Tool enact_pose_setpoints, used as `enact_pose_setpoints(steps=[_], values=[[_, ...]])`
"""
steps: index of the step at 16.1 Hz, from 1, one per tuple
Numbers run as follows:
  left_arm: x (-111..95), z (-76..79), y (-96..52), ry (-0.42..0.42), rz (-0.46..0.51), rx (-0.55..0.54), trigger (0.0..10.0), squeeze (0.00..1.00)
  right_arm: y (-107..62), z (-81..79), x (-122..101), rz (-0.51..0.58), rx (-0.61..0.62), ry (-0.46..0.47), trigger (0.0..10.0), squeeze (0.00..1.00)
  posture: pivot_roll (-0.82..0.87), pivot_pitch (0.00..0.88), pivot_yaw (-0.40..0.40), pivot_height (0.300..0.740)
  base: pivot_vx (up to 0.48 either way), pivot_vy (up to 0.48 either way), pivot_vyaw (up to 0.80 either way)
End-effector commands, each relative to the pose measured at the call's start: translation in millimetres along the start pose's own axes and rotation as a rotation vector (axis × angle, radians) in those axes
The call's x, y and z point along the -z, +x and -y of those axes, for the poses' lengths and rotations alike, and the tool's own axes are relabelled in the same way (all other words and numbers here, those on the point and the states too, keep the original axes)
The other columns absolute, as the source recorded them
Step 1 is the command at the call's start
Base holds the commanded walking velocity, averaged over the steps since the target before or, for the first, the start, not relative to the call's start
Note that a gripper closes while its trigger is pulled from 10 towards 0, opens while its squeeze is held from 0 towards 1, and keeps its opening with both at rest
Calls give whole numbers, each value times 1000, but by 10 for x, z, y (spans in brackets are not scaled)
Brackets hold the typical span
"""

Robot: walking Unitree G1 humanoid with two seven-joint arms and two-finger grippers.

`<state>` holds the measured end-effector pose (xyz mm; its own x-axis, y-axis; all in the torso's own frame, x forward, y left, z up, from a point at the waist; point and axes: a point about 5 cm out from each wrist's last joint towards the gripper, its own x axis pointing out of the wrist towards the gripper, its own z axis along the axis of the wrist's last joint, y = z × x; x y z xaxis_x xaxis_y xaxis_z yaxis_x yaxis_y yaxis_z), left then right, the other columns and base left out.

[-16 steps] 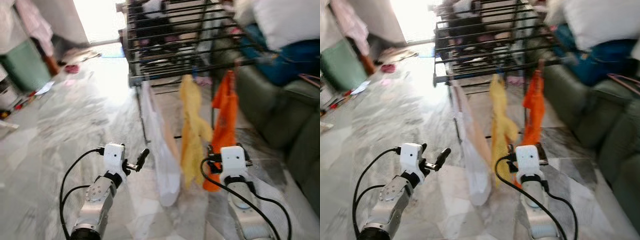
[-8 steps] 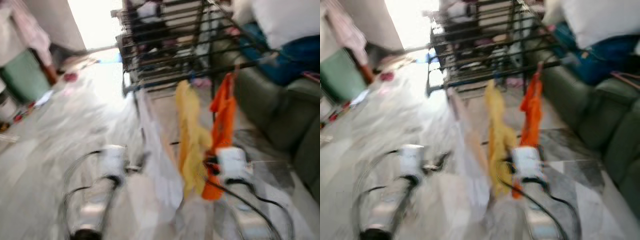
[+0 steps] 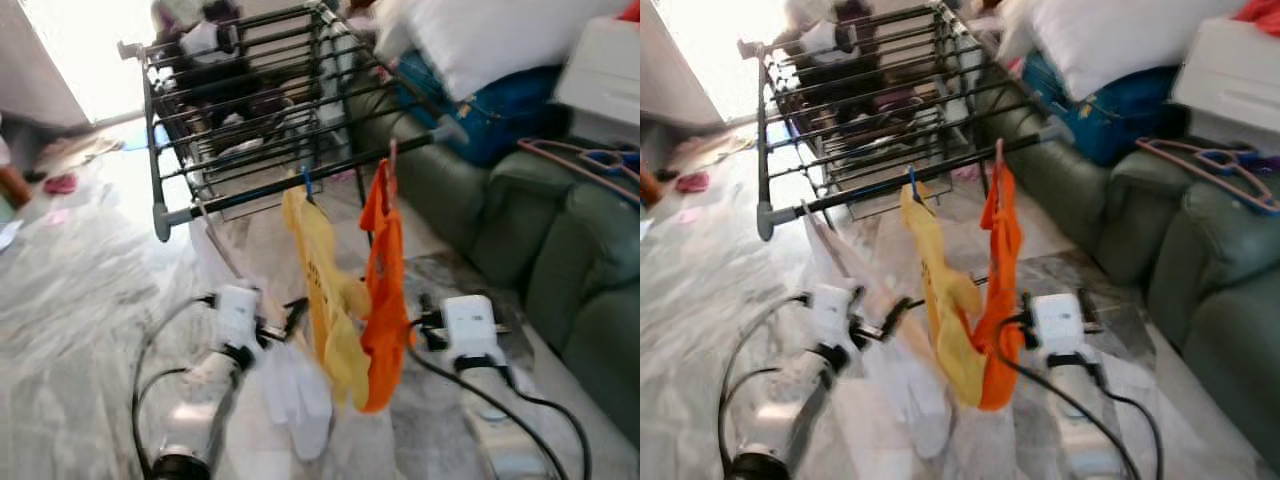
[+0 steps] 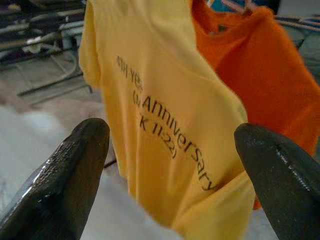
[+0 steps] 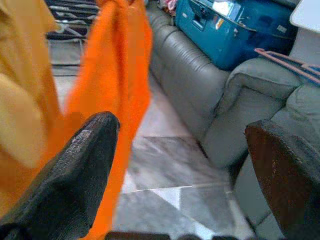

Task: Hang hanger

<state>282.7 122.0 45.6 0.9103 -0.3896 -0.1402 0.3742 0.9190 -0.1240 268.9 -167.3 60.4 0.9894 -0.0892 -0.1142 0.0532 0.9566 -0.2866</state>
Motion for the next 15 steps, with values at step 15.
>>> enact_pose_setpoints(steps=[15], values=[[2,-259,-231,82,-3,-79,10000,0,341,-509,-341,62,-350,-143,10000,0,-198,5,137,740,0,0,0]])
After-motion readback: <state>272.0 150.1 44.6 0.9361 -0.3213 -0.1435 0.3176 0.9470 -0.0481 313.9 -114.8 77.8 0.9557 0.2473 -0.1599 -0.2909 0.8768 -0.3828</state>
